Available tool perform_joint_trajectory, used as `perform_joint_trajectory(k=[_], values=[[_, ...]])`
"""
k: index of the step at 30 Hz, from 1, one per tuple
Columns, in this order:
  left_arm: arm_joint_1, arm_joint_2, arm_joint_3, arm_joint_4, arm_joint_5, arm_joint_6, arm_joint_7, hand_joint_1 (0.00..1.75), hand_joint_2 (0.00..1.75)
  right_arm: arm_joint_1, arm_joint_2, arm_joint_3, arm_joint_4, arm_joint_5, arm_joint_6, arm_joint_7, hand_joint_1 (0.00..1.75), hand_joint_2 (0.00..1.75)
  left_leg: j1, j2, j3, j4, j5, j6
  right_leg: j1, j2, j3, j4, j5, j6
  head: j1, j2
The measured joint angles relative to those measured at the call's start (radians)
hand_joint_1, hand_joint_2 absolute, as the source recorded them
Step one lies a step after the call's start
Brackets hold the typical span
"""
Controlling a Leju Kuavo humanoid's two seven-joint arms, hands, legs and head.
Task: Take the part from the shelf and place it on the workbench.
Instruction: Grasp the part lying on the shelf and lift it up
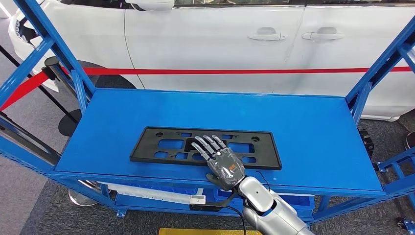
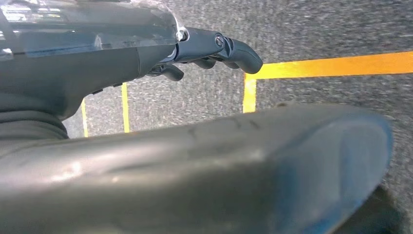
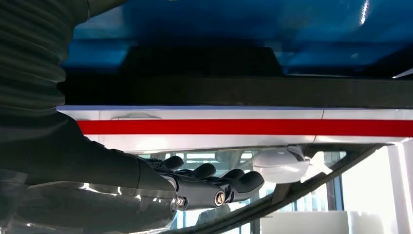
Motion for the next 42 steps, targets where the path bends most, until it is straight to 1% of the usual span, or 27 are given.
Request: perform_joint_trajectory(k=[4,6,7,8,9,10,11,13,16,17,19,21,22,23,24,26,28,31,33,34,36,37,38,39,40,41,42], values=[[0.0,0.0,0.0,0.0,0.0,0.0,0.0,0.0,0.0,-0.002,0.001,0.001,0.003,-0.002,0.001,0.0,0.0,1.75,0.0,0.0,0.0,-0.003,0.0,0.001,-0.001,0.0,-0.001,0.001,0.0,0.001,0.0,0.0],[0.0,-0.001,0.0,0.0,0.0,0.0,0.0,0.0,0.0,-0.015,0.006,0.004,0.021,-0.012,0.006,-0.005,0.0,1.75,0.0,-0.001,-0.003,-0.003,0.0,0.005,-0.002,-0.001,-0.003,0.0,0.002,0.005,0.0,0.0],[0.0,-0.001,0.0,0.0,0.0,0.0,0.001,0.0,0.0,-0.027,0.01,0.006,0.035,-0.022,0.009,-0.01,0.0,1.75,0.002,-0.001,-0.003,-0.006,0.002,0.011,-0.003,-0.001,-0.003,0.0,0.001,0.011,0.001,0.0],[0.0,-0.002,0.001,0.0,0.0,-0.001,0.002,0.0,0.0,-0.042,0.015,0.01,0.056,-0.034,0.011,-0.013,0.0,1.75,0.004,0.0,-0.002,-0.008,0.005,0.019,-0.004,-0.001,-0.022,0.042,-0.025,0.018,0.001,0.0],[0.001,-0.003,0.001,0.0,0.0,-0.001,0.003,0.0,0.0,-0.059,0.022,0.016,0.079,-0.042,0.017,-0.015,0.0,1.75,0.006,0.001,-0.001,-0.012,0.007,0.025,-0.007,-0.001,-0.053,0.108,-0.05,0.026,0.002,0.0],[0.002,-0.005,0.002,0.0,0.0,-0.001,0.004,0.0,0.0,-0.082,0.031,0.024,0.106,-0.052,0.027,-0.016,0.0,1.75,0.009,0.002,0.002,-0.013,0.008,0.029,-0.01,-0.001,-0.056,0.116,-0.047,0.031,0.002,0.0],[0.002,-0.006,0.003,0.0,0.0,-0.002,0.004,0.0,0.0,-0.102,0.039,0.033,0.129,-0.057,0.038,-0.016,0.0,1.75,0.007,0.001,0.001,-0.01,0.006,0.027,-0.011,-0.001,-0.058,0.118,-0.046,0.033,0.003,0.0],[0.001,-0.008,0.005,0.0,0.0,-0.004,0.002,0.0,0.0,-0.133,0.057,0.046,0.158,-0.066,0.051,-0.02,0.0,1.75,0.004,0.0,-0.001,-0.003,0.002,0.015,-0.012,0.0,-0.012,0.015,0.005,0.025,0.002,0.0],[0.002,-0.01,0.006,0.0,0.0,-0.006,-0.001,0.0,0.0,-0.155,0.071,0.057,0.186,-0.077,0.041,-0.03,0.0,1.75,0.005,0.0,-0.003,-0.003,0.002,-0.002,-0.009,0.0,-0.014,0.007,0.006,0.008,0.001,0.0],[0.003,-0.01,0.006,0.0,0.0,-0.007,-0.001,0.0,0.0,-0.162,0.074,0.06,0.194,-0.079,0.035,-0.032,0.0,1.75,0.007,0.0,-0.007,0.006,-0.007,-0.008,-0.01,-0.001,-0.014,0.006,0.008,0.002,0.001,0.0],[0.003,-0.01,0.006,0.0,0.0,-0.009,-0.003,0.0,0.0,-0.174,0.078,0.067,0.21,-0.076,0.017,-0.03,0.0,1.75,0.009,0.001,-0.04,0.081,-0.055,-0.016,-0.012,-0.003,-0.015,0.004,0.011,-0.007,0.0,0.0],[0.004,-0.01,0.006,0.0,0.0,-0.013,-0.006,0.0,0.0,-0.183,0.079,0.08,0.228,-0.051,-0.018,-0.01,0.0,1.75,0.01,0.001,-0.104,0.221,-0.119,-0.021,-0.009,-0.004,-0.018,0.005,0.011,-0.011,0.0,0.0],[0.006,-0.01,0.006,0.0,0.0,-0.016,-0.007,0.0,0.0,-0.188,0.079,0.089,0.238,-0.026,-0.043,0.011,0.0,1.75,0.01,0.001,-0.129,0.275,-0.134,-0.021,-0.008,-0.005,-0.019,0.005,0.011,-0.011,0.0,0.0],[0.007,-0.01,0.006,0.0,0.0,-0.017,-0.008,0.0,0.0,-0.195,0.079,0.1,0.249,0.006,-0.066,0.037,0.0,1.75,0.009,0.001,-0.137,0.29,-0.128,-0.02,-0.007,-0.004,-0.019,0.007,0.011,-0.012,0.0,0.0],[0.009,-0.01,0.006,0.0,0.0,-0.018,-0.009,0.0,0.0,-0.204,0.079,0.111,0.259,0.042,-0.087,0.069,0.0,1.75,0.009,0.001,-0.126,0.265,-0.104,-0.018,-0.006,-0.003,-0.018,0.007,0.01,-0.012,0.0,0.0],[0.009,-0.01,0.006,0.0,0.0,-0.018,-0.01,0.0,0.0,-0.225,0.081,0.13,0.279,0.108,-0.11,0.133,0.0,1.75,0.008,0.001,-0.065,0.133,-0.034,-0.008,-0.004,-0.002,-0.015,0.009,0.007,-0.011,0.0,0.0],[0.009,-0.01,0.006,0.0,0.0,-0.018,-0.01,0.0,0.0,-0.248,0.085,0.146,0.296,0.151,-0.111,0.18,0.0,1.75,0.004,0.001,-0.019,0.029,-0.002,0.001,-0.001,0.0,-0.018,0.011,0.006,-0.004,0.001,0.0],[0.008,-0.012,0.007,0.0,0.001,-0.018,-0.012,0.0,0.0,-0.273,0.094,0.16,0.324,0.182,-0.087,0.224,0.0,1.75,0.002,0.001,-0.013,0.003,0.001,0.012,0.0,-0.001,-0.023,0.01,0.008,0.012,0.001,0.0],[0.009,-0.014,0.008,0.0,0.003,-0.017,-0.013,0.0,0.0,-0.288,0.101,0.165,0.343,0.193,-0.06,0.247,0.0,1.75,0.006,0.002,-0.007,-0.01,0.008,0.023,0.0,-0.001,-0.034,0.038,-0.013,0.023,0.002,0.0],[0.009,-0.015,0.008,0.0,0.003,-0.016,-0.014,0.0,0.0,-0.296,0.103,0.167,0.353,0.197,-0.045,0.258,0.0,1.75,0.008,0.002,-0.005,-0.016,0.011,0.028,0.0,-0.001,-0.053,0.081,-0.039,0.027,0.002,0.0],[0.009,-0.016,0.009,0.0,0.004,-0.016,-0.015,0.0,0.0,-0.308,0.107,0.17,0.374,0.203,-0.014,0.272,0.0,1.75,0.007,0.002,-0.006,-0.016,0.012,0.033,-0.002,-0.001,-0.115,0.209,-0.099,0.031,0.002,0.0],[0.009,-0.016,0.011,0.0,0.005,-0.016,-0.017,0.0,0.0,-0.312,0.109,0.172,0.383,0.205,0.001,0.276,0.2,1.75,0.006,0.002,-0.006,-0.015,0.012,0.033,-0.003,-0.001,-0.144,0.264,-0.116,0.033,0.003,0.0],[0.01,-0.016,0.012,0.0,0.007,-0.016,-0.018,0.0,0.0,-0.314,0.11,0.174,0.39,0.208,0.015,0.278,0.54,1.75,0.006,0.001,-0.004,-0.014,0.011,0.034,-0.005,-0.001,-0.158,0.289,-0.114,0.034,0.003,0.0],[0.01,-0.016,0.014,0.0,0.008,-0.016,-0.02,0.0,0.0,-0.318,0.111,0.177,0.394,0.21,0.027,0.278,0.98,1.75,0.006,0.001,-0.002,-0.013,0.009,0.033,-0.006,-0.001,-0.153,0.274,-0.092,0.034,0.003,0.0],[0.01,-0.016,0.015,0.0,0.01,-0.016,-0.022,0.0,0.0,-0.322,0.112,0.179,0.398,0.213,0.038,0.279,1.41,1.75,0.006,0.0,0.001,-0.012,0.006,0.031,-0.008,-0.001,-0.131,0.224,-0.056,0.033,0.003,0.0],[0.01,-0.016,0.016,0.0,0.011,-0.016,-0.025,0.0,0.0,-0.326,0.112,0.181,0.401,0.214,0.046,0.279,1.65,1.75,0.006,0.0,0.003,-0.01,0.004,0.029,-0.009,-0.002,-0.098,0.151,-0.019,0.03,0.003,0.0],[0.009,-0.016,0.016,0.0,0.013,-0.016,-0.028,0.0,0.0,-0.33,0.113,0.182,0.404,0.215,0.054,0.278,1.75,1.75,0.005,-0.001,0.004,-0.007,0.0,0.025,-0.008,-0.002,-0.067,0.085,0.006,0.028,0.003,0.0]])
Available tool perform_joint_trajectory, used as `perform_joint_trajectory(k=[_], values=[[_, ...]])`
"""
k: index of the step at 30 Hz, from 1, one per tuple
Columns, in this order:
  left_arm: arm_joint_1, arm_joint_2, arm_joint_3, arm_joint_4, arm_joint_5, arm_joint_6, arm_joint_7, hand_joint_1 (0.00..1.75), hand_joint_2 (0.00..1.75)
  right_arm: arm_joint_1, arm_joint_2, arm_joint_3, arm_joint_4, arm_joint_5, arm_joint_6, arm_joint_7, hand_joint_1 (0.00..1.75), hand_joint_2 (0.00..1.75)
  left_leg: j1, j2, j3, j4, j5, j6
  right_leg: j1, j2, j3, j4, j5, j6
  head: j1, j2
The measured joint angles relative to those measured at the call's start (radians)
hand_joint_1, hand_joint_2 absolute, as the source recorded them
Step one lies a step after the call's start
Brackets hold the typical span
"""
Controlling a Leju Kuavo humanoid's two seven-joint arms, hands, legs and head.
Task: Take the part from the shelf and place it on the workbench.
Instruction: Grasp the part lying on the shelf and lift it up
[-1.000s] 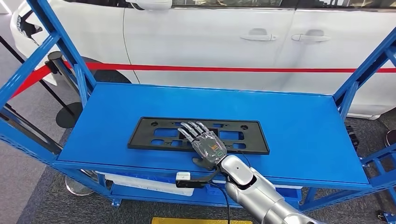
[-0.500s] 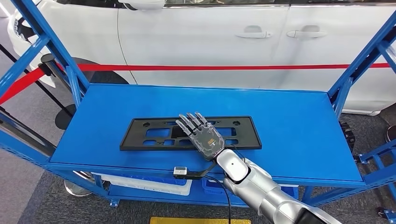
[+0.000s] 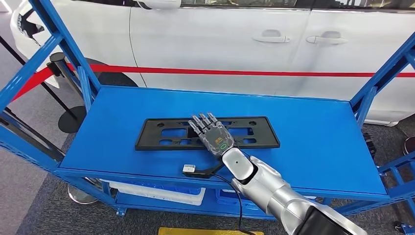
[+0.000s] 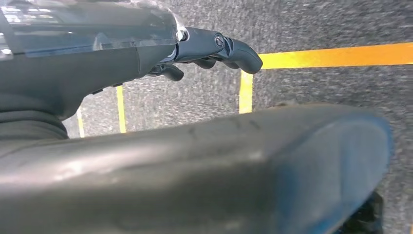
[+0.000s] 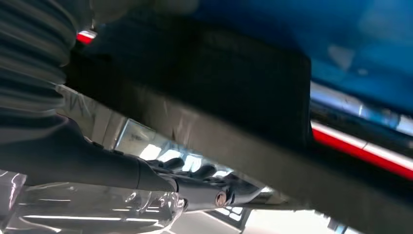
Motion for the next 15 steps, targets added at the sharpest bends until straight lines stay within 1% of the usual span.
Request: perform_joint_trajectory(k=[1,2,4,5,6,7,9,10,11,12,13,14,15], values=[[-0.001,0.0,0.001,0.0,0.002,0.0,-0.003,0.0,0.0,-0.003,0.0,0.001,0.002,0.001,0.006,-0.002,1.75,1.75,-0.002,-0.001,-0.001,0.003,-0.003,-0.004,0.001,0.0,0.02,-0.047,0.014,-0.004,-0.001,0.0],[-0.001,0.0,0.002,0.0,0.003,0.0,-0.007,0.0,0.0,-0.005,0.0,0.001,0.004,0.0,0.01,-0.006,1.75,1.75,-0.003,-0.001,-0.003,0.005,-0.004,-0.009,0.002,0.001,0.029,-0.07,0.017,-0.007,-0.001,0.0],[-0.001,0.001,0.004,0.0,0.006,0.0,-0.012,0.0,0.0,-0.009,-0.002,0.001,0.007,-0.004,0.014,-0.018,1.75,1.75,-0.004,-0.001,-0.006,0.005,-0.005,-0.019,0.004,0.003,0.028,-0.074,0.017,-0.016,-0.002,0.0],[0.0,0.002,0.006,0.0,0.006,0.0,-0.015,0.0,0.0,-0.013,-0.004,0.002,0.009,-0.01,0.013,-0.027,1.75,1.75,-0.003,-0.001,-0.008,0.01,-0.01,-0.024,0.003,0.004,0.028,-0.077,0.019,-0.022,-0.002,0.0],[0.0,0.003,0.007,0.0,0.007,0.001,-0.019,0.0,0.0,-0.019,-0.004,0.002,0.009,-0.019,0.013,-0.036,1.75,1.75,-0.001,0.0,-0.016,0.028,-0.023,-0.03,0.002,0.004,0.029,-0.079,0.021,-0.028,-0.002,0.0],[0.0,0.004,0.009,0.0,0.009,0.001,-0.023,0.0,0.0,-0.026,-0.005,0.002,0.01,-0.029,0.011,-0.045,1.75,1.75,0.0,0.001,-0.033,0.067,-0.048,-0.034,-0.001,0.004,0.029,-0.082,0.023,-0.033,-0.003,0.0],[0.0,0.006,0.014,0.0,0.015,0.002,-0.03,0.0,0.0,-0.04,-0.007,0.003,0.011,-0.05,0.006,-0.058,1.75,1.75,0.004,0.001,-0.091,0.194,-0.11,-0.042,-0.001,0.003,0.029,-0.083,0.023,-0.039,-0.004,0.0],[0.001,0.007,0.017,0.0,0.019,0.003,-0.033,0.0,0.0,-0.046,-0.009,0.004,0.011,-0.06,0.002,-0.063,1.75,1.75,0.005,0.001,-0.12,0.252,-0.129,-0.045,-0.001,0.002,0.029,-0.082,0.022,-0.04,-0.003,0.0],[0.001,0.007,0.021,0.0,0.022,0.003,-0.035,0.0,0.0,-0.05,-0.011,0.005,0.012,-0.069,-0.002,-0.066,1.75,1.75,0.005,0.001,-0.136,0.282,-0.131,-0.046,-0.001,0.002,0.029,-0.081,0.021,-0.04,-0.003,0.0],[0.002,0.008,0.024,0.0,0.025,0.004,-0.037,0.0,0.0,-0.055,-0.014,0.006,0.012,-0.078,-0.005,-0.07,1.75,1.75,0.005,0.001,-0.135,0.275,-0.113,-0.046,-0.001,0.002,0.029,-0.08,0.021,-0.04,-0.003,0.0],[0.002,0.009,0.027,0.0,0.027,0.005,-0.039,0.0,0.0,-0.061,-0.016,0.006,0.012,-0.086,-0.008,-0.074,1.75,1.75,0.005,0.002,-0.117,0.23,-0.081,-0.044,-0.001,0.003,0.03,-0.078,0.019,-0.039,-0.003,0.0],[0.003,0.009,0.029,0.0,0.028,0.007,-0.04,0.0,0.0,-0.067,-0.018,0.006,0.012,-0.095,-0.012,-0.077,1.75,1.75,0.005,0.002,-0.088,0.163,-0.043,-0.041,-0.001,0.004,0.031,-0.076,0.018,-0.037,-0.003,0.0],[0.003,0.01,0.031,0.0,0.029,0.01,-0.04,0.0,0.0,-0.074,-0.019,0.007,0.012,-0.103,-0.017,-0.08,1.75,1.75,0.003,0.002,-0.059,0.1,-0.016,-0.037,0.001,0.005,0.03,-0.075,0.016,-0.034,-0.003,0.0]])
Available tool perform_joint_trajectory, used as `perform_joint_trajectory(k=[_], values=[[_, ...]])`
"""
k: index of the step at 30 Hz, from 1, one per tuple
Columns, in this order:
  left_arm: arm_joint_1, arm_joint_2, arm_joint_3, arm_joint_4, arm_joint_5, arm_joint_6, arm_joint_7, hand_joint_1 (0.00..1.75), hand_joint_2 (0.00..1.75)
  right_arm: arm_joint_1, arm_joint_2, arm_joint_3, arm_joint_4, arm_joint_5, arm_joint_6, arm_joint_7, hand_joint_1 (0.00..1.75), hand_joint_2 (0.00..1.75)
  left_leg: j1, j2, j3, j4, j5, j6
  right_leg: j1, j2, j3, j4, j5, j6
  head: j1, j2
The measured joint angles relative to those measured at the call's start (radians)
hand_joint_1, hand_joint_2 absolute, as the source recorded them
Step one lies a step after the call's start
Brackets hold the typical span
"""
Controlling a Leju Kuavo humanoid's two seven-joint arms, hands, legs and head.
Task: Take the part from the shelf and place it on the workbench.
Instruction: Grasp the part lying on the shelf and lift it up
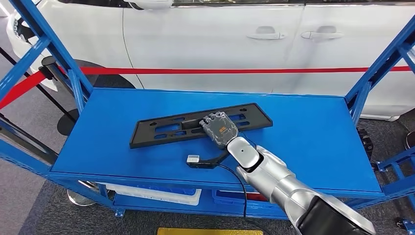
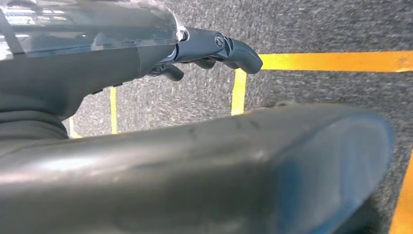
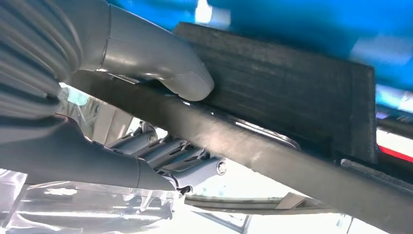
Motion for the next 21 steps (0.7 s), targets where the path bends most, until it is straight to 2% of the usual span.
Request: perform_joint_trajectory(k=[2,4,6,8,10,11,12,13,15,17,19,21], values=[[0.0,0.0,0.004,0.0,0.003,0.004,-0.001,0.0,0.0,-0.011,-0.003,0.0,0.0,-0.012,-0.013,0.0,1.75,1.75,-0.004,-0.001,0.031,-0.073,0.02,0.009,0.003,0.001,-0.005,0.002,0.0,0.009,0.0,0.0],[0.0,0.0,0.007,0.0,0.007,0.005,-0.003,0.0,0.0,-0.014,-0.006,0.0,0.0,-0.019,-0.028,0.002,1.75,1.75,-0.006,-0.002,0.03,-0.082,0.019,0.018,0.004,0.0,-0.008,0.001,0.003,0.019,0.001,0.0],[0.001,0.0,0.009,0.0,0.009,0.006,-0.003,0.0,0.0,-0.014,-0.008,0.001,0.0,-0.025,-0.05,0.009,1.75,1.75,-0.002,-0.001,0.033,-0.09,0.025,0.03,0.003,0.0,-0.012,0.009,-0.005,0.029,0.001,0.0],[0.001,0.0,0.01,0.0,0.01,0.006,-0.003,0.0,0.0,-0.013,-0.011,0.001,-0.001,-0.028,-0.08,0.02,1.75,1.75,0.001,0.0,0.036,-0.098,0.029,0.041,0.003,-0.001,-0.044,0.082,-0.051,0.035,0.002,0.0],[0.001,0.0,0.012,0.0,0.01,0.007,-0.001,0.0,0.0,-0.007,-0.014,0.001,-0.001,-0.029,-0.115,0.036,1.75,1.75,-0.001,0.0,0.036,-0.097,0.029,0.046,0.003,-0.001,-0.107,0.213,-0.108,0.038,0.002,0.0],[0.001,0.0,0.013,0.0,0.01,0.008,0.0,0.0,0.0,-0.001,-0.016,0.001,-0.001,-0.03,-0.132,0.045,1.75,1.75,-0.001,0.0,0.036,-0.096,0.028,0.047,0.002,-0.001,-0.131,0.26,-0.119,0.039,0.002,0.0],[0.001,0.0,0.015,0.0,0.01,0.008,0.001,0.0,0.0,0.004,-0.017,0.001,-0.001,-0.031,-0.145,0.053,1.75,1.75,-0.002,-0.001,0.036,-0.095,0.027,0.047,0.002,-0.001,-0.141,0.275,-0.113,0.039,0.002,0.0],[0.001,-0.001,0.016,0.0,0.01,0.009,0.002,0.0,0.0,0.007,-0.017,0.0,-0.001,-0.031,-0.157,0.062,1.75,1.75,-0.002,-0.001,0.037,-0.093,0.026,0.047,0.002,-0.001,-0.131,0.25,-0.088,0.038,0.002,0.0],[0.001,-0.002,0.018,0.0,0.01,0.009,0.003,0.0,0.0,0.009,-0.017,-0.001,-0.004,-0.03,-0.177,0.078,1.75,1.75,-0.002,-0.002,0.036,-0.086,0.021,0.043,0.003,-0.001,-0.076,0.13,-0.023,0.032,0.002,0.0],[0.0,-0.003,0.018,0.0,0.008,0.01,0.006,0.0,0.0,0.009,-0.017,-0.009,-0.018,-0.024,-0.196,0.097,1.75,1.75,-0.006,-0.003,0.031,-0.078,0.015,0.036,0.006,0.0,-0.033,0.035,0.007,0.025,0.002,0.0],[-0.001,-0.004,0.018,0.0,0.004,0.011,0.007,0.0,0.87,0.017,-0.018,-0.027,-0.047,-0.009,-0.207,0.115,1.75,1.75,-0.009,-0.003,0.027,-0.076,0.014,0.026,0.009,0.001,-0.026,0.014,0.005,0.018,0.001,0.0],[-0.001,-0.004,0.018,0.0,-0.002,0.016,0.006,0.0,1.75,0.033,-0.021,-0.058,-0.09,0.008,-0.21,0.124,1.75,1.75,-0.008,-0.002,0.026,-0.074,0.009,0.016,0.005,0.001,-0.025,0.01,0.008,0.01,0.001,0.0]])
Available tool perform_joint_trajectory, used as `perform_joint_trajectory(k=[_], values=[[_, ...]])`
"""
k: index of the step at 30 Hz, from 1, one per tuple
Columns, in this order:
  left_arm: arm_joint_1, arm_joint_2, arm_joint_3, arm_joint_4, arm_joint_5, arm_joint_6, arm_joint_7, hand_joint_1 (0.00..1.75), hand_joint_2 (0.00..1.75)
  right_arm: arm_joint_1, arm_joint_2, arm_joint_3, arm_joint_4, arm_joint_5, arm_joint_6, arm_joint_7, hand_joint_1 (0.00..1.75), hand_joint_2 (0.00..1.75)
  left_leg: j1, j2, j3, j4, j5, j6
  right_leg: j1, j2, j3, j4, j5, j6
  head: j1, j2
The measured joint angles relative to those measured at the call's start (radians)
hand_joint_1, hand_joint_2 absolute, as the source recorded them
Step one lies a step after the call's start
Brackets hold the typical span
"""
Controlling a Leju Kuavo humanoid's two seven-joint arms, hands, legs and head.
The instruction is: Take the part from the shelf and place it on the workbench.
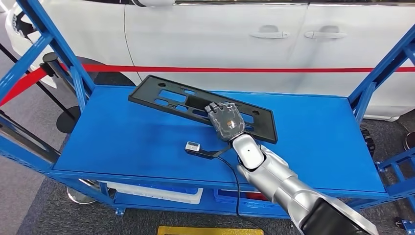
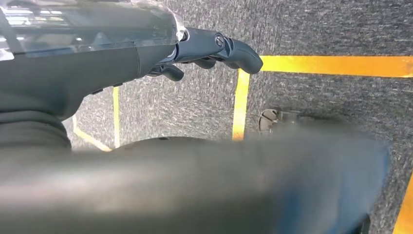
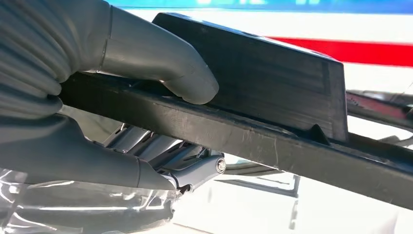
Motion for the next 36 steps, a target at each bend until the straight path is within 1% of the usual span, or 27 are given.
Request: perform_joint_trajectory(k=[1,2,4,5,6,7,8,10,11,12,15,16,17,18,20,21,22,23,25,26,27,28,30,32,33,35,36], values=[[0.0,0.0,0.0,0.0,-0.004,0.005,-0.001,0.0,1.75,0.008,-0.001,-0.018,-0.022,0.008,0.0,-0.001,1.75,1.75,0.001,0.001,-0.007,0.017,-0.014,-0.006,-0.002,0.0,0.002,-0.003,0.001,-0.005,0.0,0.0],[0.0,0.0,0.0,0.0,-0.007,0.01,-0.002,0.0,1.75,0.015,-0.002,-0.039,-0.047,0.017,-0.001,-0.006,1.75,1.75,0.002,0.001,-0.022,0.052,-0.037,-0.011,-0.005,-0.001,0.003,-0.006,0.002,-0.009,-0.001,0.0],[0.0,0.0,0.0,0.0,-0.009,0.022,-0.001,0.0,1.75,0.03,-0.002,-0.076,-0.089,0.034,-0.002,-0.02,1.75,1.75,0.005,0.002,-0.079,0.177,-0.101,-0.02,-0.005,-0.002,0.004,-0.006,0.002,-0.014,-0.001,0.0],[0.0,0.0,0.0,0.0,-0.009,0.027,0.002,0.0,1.75,0.039,-0.002,-0.093,-0.108,0.042,-0.002,-0.028,1.75,1.75,0.007,0.002,-0.108,0.239,-0.124,-0.022,-0.005,-0.003,0.004,-0.006,0.001,-0.015,-0.001,0.0],[0.0,0.0,0.0,0.0,-0.007,0.035,0.007,0.0,1.75,0.048,-0.002,-0.109,-0.127,0.051,-0.003,-0.034,1.75,1.75,0.008,0.002,-0.128,0.279,-0.132,-0.024,-0.005,-0.003,0.005,-0.005,0.001,-0.015,-0.001,0.0],[0.0,0.0,0.0,0.0,-0.005,0.044,0.014,0.0,1.75,0.058,-0.002,-0.126,-0.147,0.062,-0.003,-0.041,1.75,1.75,0.008,0.002,-0.13,0.28,-0.119,-0.024,-0.005,-0.003,0.006,-0.005,0.0,-0.015,-0.001,0.0],[0.0,-0.001,0.0,0.0,-0.002,0.051,0.019,0.0,1.75,0.067,-0.002,-0.143,-0.166,0.072,-0.003,-0.047,1.75,1.75,0.009,0.002,-0.113,0.24,-0.088,-0.023,-0.005,-0.003,0.007,-0.004,-0.001,-0.015,-0.001,0.0],[0.0,-0.001,0.0,0.0,0.002,0.059,0.026,0.0,1.75,0.079,-0.002,-0.182,-0.208,0.088,-0.003,-0.058,1.75,1.75,0.009,0.002,-0.046,0.102,-0.021,-0.017,-0.004,-0.002,0.011,-0.003,-0.004,-0.011,-0.001,0.0],[-0.001,-0.001,0.001,0.0,0.002,0.059,0.026,0.0,1.75,0.083,-0.002,-0.202,-0.23,0.093,-0.004,-0.063,1.75,1.75,0.007,0.002,-0.02,0.046,-0.002,-0.012,-0.002,-0.001,0.011,-0.002,-0.005,-0.007,-0.001,0.0],[-0.001,-0.002,0.001,0.0,0.002,0.057,0.026,0.0,1.75,0.086,-0.002,-0.222,-0.251,0.095,-0.004,-0.069,1.75,1.75,0.005,0.001,-0.004,0.013,0.005,-0.007,-0.001,-0.001,0.011,-0.002,-0.005,-0.003,0.0,0.0],[-0.002,-0.004,0.001,0.0,0.003,0.054,0.026,0.0,1.75,0.108,-0.002,-0.283,-0.322,0.084,-0.005,-0.108,1.75,1.75,0.003,-0.001,0.001,-0.005,0.009,0.009,0.0,-0.002,0.01,-0.004,-0.004,0.012,0.0,0.0],[-0.001,-0.004,0.001,0.0,0.003,0.053,0.026,0.0,1.75,0.116,-0.002,-0.304,-0.346,0.073,-0.005,-0.129,1.75,1.75,0.005,0.0,0.003,-0.009,0.011,0.015,-0.001,-0.002,0.007,0.004,-0.012,0.017,0.0,0.0],[-0.001,-0.005,0.001,0.0,0.003,0.052,0.026,0.0,1.75,0.122,-0.002,-0.328,-0.369,0.059,-0.005,-0.155,1.75,1.75,0.007,0.0,0.004,-0.014,0.014,0.022,-0.001,-0.002,-0.003,0.029,-0.03,0.021,0.001,0.0],[-0.001,-0.005,0.001,0.0,0.004,0.052,0.027,0.0,1.75,0.127,-0.002,-0.354,-0.39,0.039,-0.006,-0.184,1.75,1.75,0.007,0.001,0.005,-0.016,0.016,0.027,-0.002,-0.002,-0.024,0.076,-0.059,0.025,0.001,0.0],[-0.001,-0.006,0.001,0.0,0.005,0.052,0.027,0.0,1.75,0.138,0.003,-0.413,-0.426,-0.011,-0.007,-0.249,1.75,1.75,0.006,0.001,0.004,-0.016,0.017,0.033,-0.004,-0.002,-0.086,0.213,-0.124,0.029,0.001,0.0],[-0.001,-0.006,0.001,0.0,0.006,0.052,0.028,0.0,1.75,0.144,0.007,-0.44,-0.437,-0.041,-0.007,-0.285,1.75,1.75,0.006,0.0,0.004,-0.015,0.017,0.033,-0.004,-0.002,-0.111,0.266,-0.14,0.03,0.001,0.0],[-0.001,-0.006,0.001,0.0,0.007,0.053,0.028,0.0,1.75,0.15,0.015,-0.468,-0.445,-0.079,-0.007,-0.328,1.75,1.75,0.006,0.0,0.004,-0.014,0.016,0.033,-0.004,-0.002,-0.122,0.285,-0.137,0.03,0.001,0.0],[-0.001,-0.006,0.002,0.0,0.009,0.053,0.028,0.0,1.75,0.154,0.025,-0.495,-0.451,-0.129,-0.006,-0.377,1.75,1.75,0.006,-0.001,0.004,-0.013,0.016,0.033,-0.004,-0.003,-0.113,0.265,-0.115,0.029,0.001,0.0],[-0.003,-0.008,0.003,0.0,0.013,0.054,0.026,0.0,1.75,0.158,0.052,-0.549,-0.46,-0.284,-0.006,-0.479,1.75,1.75,0.005,-0.001,0.004,-0.009,0.013,0.03,-0.004,-0.003,-0.049,0.133,-0.048,0.023,0.001,0.0],[-0.004,-0.009,0.004,0.0,0.014,0.055,0.024,0.0,1.75,0.159,0.065,-0.568,-0.466,-0.368,-0.005,-0.51,1.75,1.75,0.003,-0.002,0.004,-0.006,0.01,0.026,-0.002,-0.003,-0.017,0.067,-0.024,0.019,0.001,0.0],[-0.005,-0.01,0.005,0.0,0.015,0.055,0.023,0.0,1.75,0.161,0.076,-0.579,-0.474,-0.447,-0.004,-0.524,1.75,1.75,0.001,-0.002,0.003,-0.004,0.009,0.022,-0.001,-0.003,0.005,0.022,-0.012,0.016,0.0,0.0],[-0.006,-0.011,0.006,0.0,0.016,0.055,0.022,0.0,1.75,0.165,0.082,-0.583,-0.485,-0.507,-0.003,-0.523,1.75,1.75,0.0,-0.002,0.002,-0.004,0.008,0.018,0.0,-0.002,0.013,0.004,-0.012,0.013,0.0,0.0],[-0.006,-0.012,0.008,0.0,0.018,0.056,0.021,0.0,1.75,0.18,0.088,-0.583,-0.515,-0.603,0.007,-0.515,1.75,1.75,-0.002,-0.003,0.001,-0.005,0.008,0.008,0.0,-0.002,0.014,-0.002,-0.011,0.006,0.0,0.0],[-0.006,-0.012,0.008,0.0,0.019,0.058,0.02,0.0,1.75,0.194,0.089,-0.574,-0.555,-0.682,0.032,-0.508,1.75,1.75,-0.001,-0.001,-0.009,0.018,-0.013,-0.004,-0.005,-0.002,0.016,-0.008,-0.007,-0.005,-0.001,0.0],[-0.006,-0.012,0.009,0.0,0.02,0.058,0.02,0.0,1.75,0.199,0.09,-0.568,-0.576,-0.717,0.046,-0.504,1.75,1.75,0.0,0.0,-0.024,0.056,-0.038,-0.01,-0.007,-0.002,0.017,-0.011,-0.005,-0.01,-0.002,0.0],[-0.008,-0.013,0.009,0.0,0.02,0.058,0.019,0.0,1.75,0.207,0.09,-0.556,-0.608,-0.774,0.073,-0.502,1.75,1.75,0.003,0.001,-0.077,0.177,-0.1,-0.019,-0.007,-0.003,0.018,-0.011,-0.007,-0.015,-0.004,0.0],[-0.01,-0.013,0.009,0.0,0.02,0.058,0.019,0.0,1.75,0.215,0.09,-0.552,-0.624,-0.808,0.093,-0.504,1.75,1.75,0.004,0.001,-0.102,0.233,-0.122,-0.021,-0.007,-0.004,0.018,-0.01,-0.008,-0.016,-0.004,0.0]])
